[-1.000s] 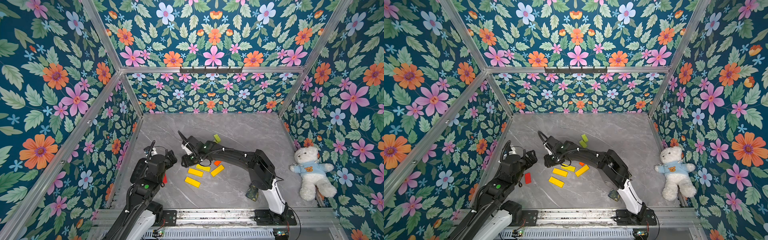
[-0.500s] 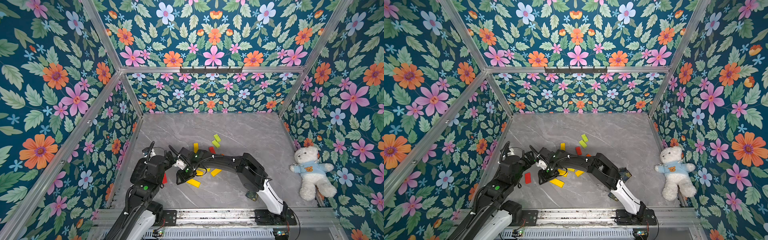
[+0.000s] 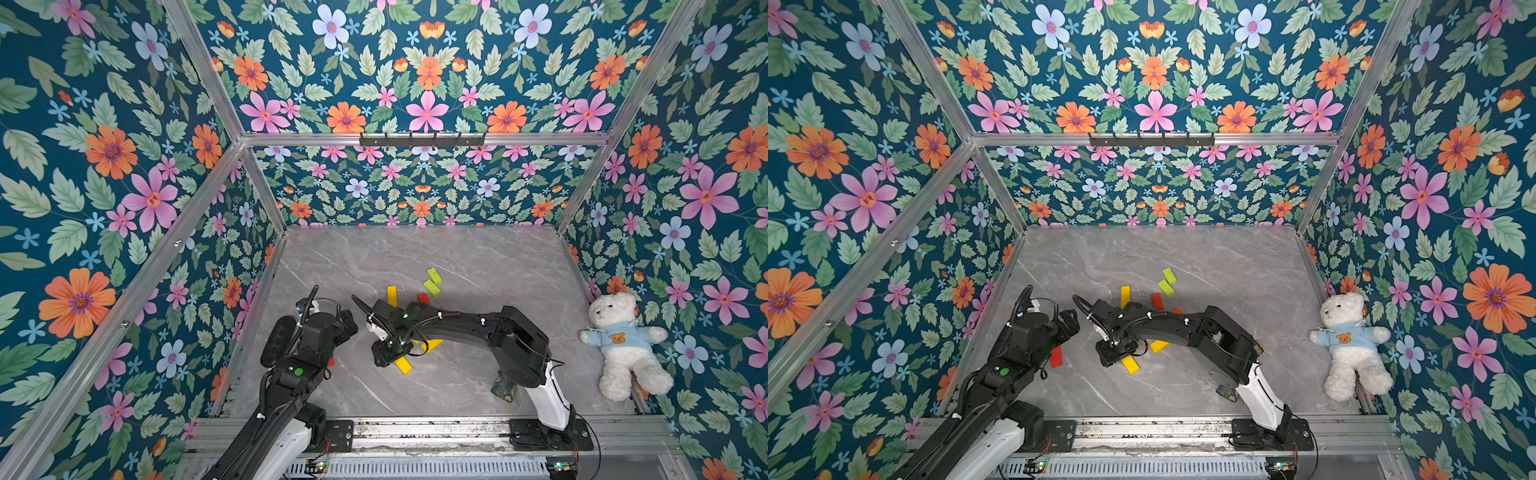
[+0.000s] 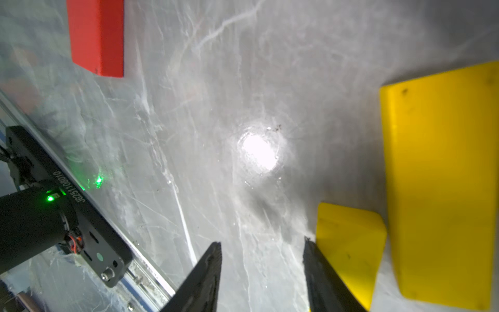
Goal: Assemble the letter h with building blocks
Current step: Adjust the building block at the center of the board, then move the building block to the center of the board.
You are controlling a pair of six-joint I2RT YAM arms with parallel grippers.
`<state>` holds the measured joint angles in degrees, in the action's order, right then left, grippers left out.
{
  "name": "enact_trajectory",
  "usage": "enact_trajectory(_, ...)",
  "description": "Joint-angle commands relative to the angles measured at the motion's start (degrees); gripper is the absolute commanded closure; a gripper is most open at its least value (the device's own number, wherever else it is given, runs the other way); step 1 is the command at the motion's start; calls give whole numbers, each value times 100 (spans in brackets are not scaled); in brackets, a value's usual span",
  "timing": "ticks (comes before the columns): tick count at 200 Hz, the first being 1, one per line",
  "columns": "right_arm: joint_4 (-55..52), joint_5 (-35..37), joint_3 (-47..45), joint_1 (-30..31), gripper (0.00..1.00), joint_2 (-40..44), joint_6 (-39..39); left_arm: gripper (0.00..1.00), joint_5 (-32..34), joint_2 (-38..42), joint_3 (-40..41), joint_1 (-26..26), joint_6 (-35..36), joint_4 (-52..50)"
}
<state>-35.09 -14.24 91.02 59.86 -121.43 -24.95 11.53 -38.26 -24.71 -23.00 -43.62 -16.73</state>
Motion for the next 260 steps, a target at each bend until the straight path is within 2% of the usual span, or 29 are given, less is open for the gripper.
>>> enact_trajectory(1, -18, 586, -188, -224, 49, 46, -212, 0, -207, -97, 91, -2, -135, 226)
enact_trajectory(18, 170, 782, -456, -391, 50, 120, -403, 0, -197, -129, 108, -5, -185, 245)
enact_trajectory(47, 717, 825, -869, -388, 52, 506, -302, 1, -94, -38, 14, -7, -199, 139)
enact_trajectory(74, 1427, 493, -1002, -349, 53, 873, -349, 0, 124, 127, -107, -6, -178, -32)
enact_trajectory(99, 1561, 144, -493, -454, 53, 529, -634, 0, 344, 281, -228, -7, -148, -173)
enact_trajectory(125, 1593, 148, -304, -553, 54, 214, -738, 0, 422, 350, -397, -2, -102, -356)
enact_trajectory(174, 1699, 650, -993, -978, 55, 246, -1163, 1, 526, 427, -412, -3, -74, -437)
enact_trajectory(228, 1689, 1551, -2008, -1512, 55, 812, -1598, 0, 416, 322, -292, -3, -85, -231)
enact_trajectory(260, 1628, 1771, -2403, -1810, 55, 1153, -1812, 0, 211, 137, -151, -5, -110, -33)
